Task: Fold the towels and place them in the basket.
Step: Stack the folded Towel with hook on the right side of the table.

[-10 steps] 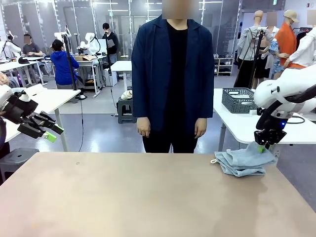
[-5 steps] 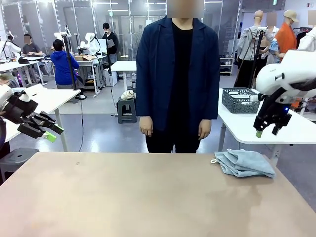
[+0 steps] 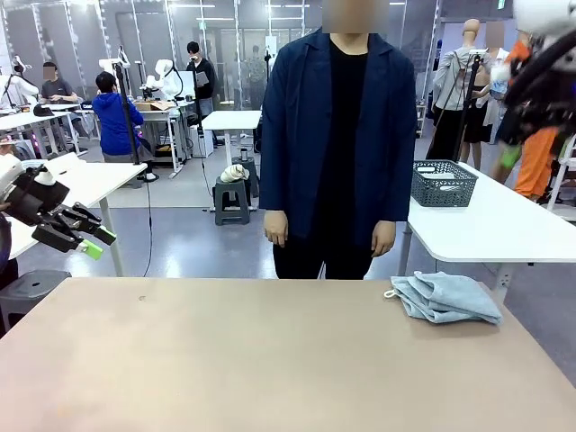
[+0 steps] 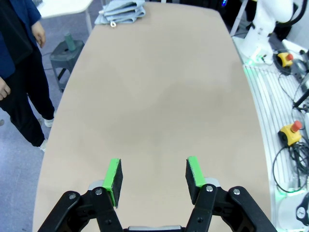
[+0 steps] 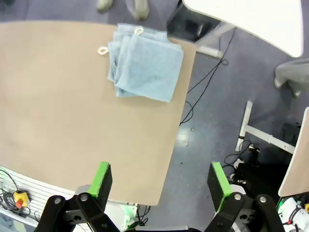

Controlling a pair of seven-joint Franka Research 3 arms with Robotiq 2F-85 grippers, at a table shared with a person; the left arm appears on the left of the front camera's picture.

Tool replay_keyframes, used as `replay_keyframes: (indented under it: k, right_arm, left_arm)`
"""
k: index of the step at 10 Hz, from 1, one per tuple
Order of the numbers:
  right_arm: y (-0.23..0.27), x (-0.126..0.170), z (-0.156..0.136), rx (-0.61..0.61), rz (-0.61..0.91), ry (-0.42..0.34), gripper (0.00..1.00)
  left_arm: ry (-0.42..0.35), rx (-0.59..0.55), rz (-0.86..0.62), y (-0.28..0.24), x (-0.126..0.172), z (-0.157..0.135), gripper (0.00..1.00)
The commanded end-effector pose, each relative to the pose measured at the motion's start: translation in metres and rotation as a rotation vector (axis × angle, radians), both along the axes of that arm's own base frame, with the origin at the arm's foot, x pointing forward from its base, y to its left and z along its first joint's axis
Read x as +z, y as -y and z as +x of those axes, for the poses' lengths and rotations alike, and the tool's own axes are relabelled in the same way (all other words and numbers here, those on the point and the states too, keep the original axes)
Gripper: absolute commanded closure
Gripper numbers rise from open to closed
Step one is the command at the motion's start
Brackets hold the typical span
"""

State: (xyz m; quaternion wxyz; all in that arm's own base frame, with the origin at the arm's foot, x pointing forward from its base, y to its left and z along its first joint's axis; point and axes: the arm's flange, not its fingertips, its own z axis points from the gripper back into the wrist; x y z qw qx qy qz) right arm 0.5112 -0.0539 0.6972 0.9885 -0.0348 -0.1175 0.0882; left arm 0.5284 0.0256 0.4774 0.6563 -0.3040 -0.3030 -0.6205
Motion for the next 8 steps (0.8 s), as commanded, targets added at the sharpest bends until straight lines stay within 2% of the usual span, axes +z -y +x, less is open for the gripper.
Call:
replay_keyframes:
  k: [1,2,4,6,7,8]
  right_arm:
    - [-0.013,0.020,-0.028,-0.083,0.030,0.044,0.00]
    - [-0.017,0.035,-0.051,-0.154,0.078,0.094,0.00]
    - [-0.021,0.044,-0.080,-0.178,0.129,0.142,0.00]
    - [-0.020,0.041,-0.082,-0.177,0.120,0.155,0.00]
    - [-0.018,0.061,-0.080,-0.164,0.113,0.117,0.00]
    - [-0.018,0.061,-0.080,-0.164,0.113,0.117,0.00]
  left_arm:
    - [-0.004,0.007,0.014,0.001,0.002,0.000,0.32]
    - [-0.004,0.007,0.014,0.001,0.002,0.000,0.32]
    - [-0.004,0.007,0.014,0.001,0.002,0.000,0.32]
    - [-0.004,0.007,0.014,0.001,0.002,0.000,0.32]
    - [-0.004,0.007,0.014,0.001,0.002,0.000,0.32]
    - [-0.004,0.007,0.014,0.001,0.002,0.000,0.32]
